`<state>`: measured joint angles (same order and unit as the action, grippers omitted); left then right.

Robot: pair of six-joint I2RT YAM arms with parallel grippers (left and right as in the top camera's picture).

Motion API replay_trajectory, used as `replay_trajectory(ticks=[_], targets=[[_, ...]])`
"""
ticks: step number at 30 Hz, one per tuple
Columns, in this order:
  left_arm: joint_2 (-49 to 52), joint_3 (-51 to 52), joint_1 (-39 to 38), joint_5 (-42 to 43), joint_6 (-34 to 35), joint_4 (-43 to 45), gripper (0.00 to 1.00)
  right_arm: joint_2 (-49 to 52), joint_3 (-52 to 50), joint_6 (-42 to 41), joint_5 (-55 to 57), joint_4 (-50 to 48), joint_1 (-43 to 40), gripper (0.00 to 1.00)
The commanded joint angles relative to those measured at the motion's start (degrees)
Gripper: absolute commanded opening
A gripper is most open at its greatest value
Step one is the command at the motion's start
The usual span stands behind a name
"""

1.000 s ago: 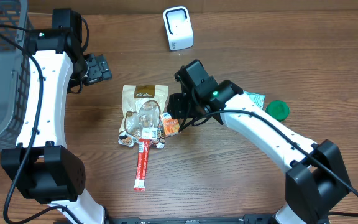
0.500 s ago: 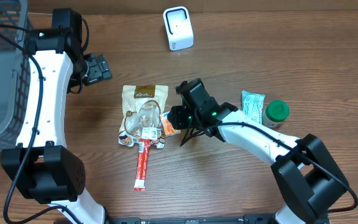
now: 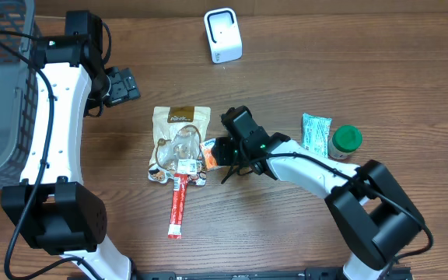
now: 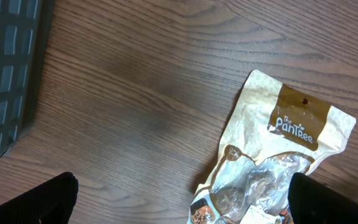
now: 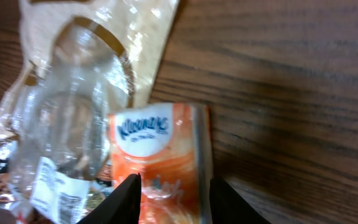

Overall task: Scan the item barcode
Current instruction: 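Move the right gripper left and grasp the orange Kleenex pack, then lift the Kleenex pack and carry it right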

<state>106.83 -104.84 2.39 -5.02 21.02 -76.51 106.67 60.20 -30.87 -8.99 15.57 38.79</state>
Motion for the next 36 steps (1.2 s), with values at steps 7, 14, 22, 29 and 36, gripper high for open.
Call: replay_trajectory(ticks=[7,14,22,29,36], targets=[[0.00,-0.52,0.24,-0.50,-0.04,0.07,1.00,2.64,-0.57,-1.95,-0.13,-0.15,0.24,0.14],[-0.02,-0.52,0.24,-0.50,-0.04,0.07,1.00,-1.49,0.66,-2.03,-20.13,-0.11,-5.07,0.04],[0.00,-0.52,0.24,-0.50,-0.04,0.07,1.00,-6.82,0.61,3.48,-62.86,3.06,-20.74,0.04],[0.00,-0.52,0.24,-0.50,-0.04,0.07,1.00,-6.82,0.55,16.20,-80.94,19.17,-29.97,0.04],[0.00,-0.52,0.24,-0.50,-0.04,0.07,1.00,-6.82,0.55,44.44,-80.94,48.96,-39.12,0.04]])
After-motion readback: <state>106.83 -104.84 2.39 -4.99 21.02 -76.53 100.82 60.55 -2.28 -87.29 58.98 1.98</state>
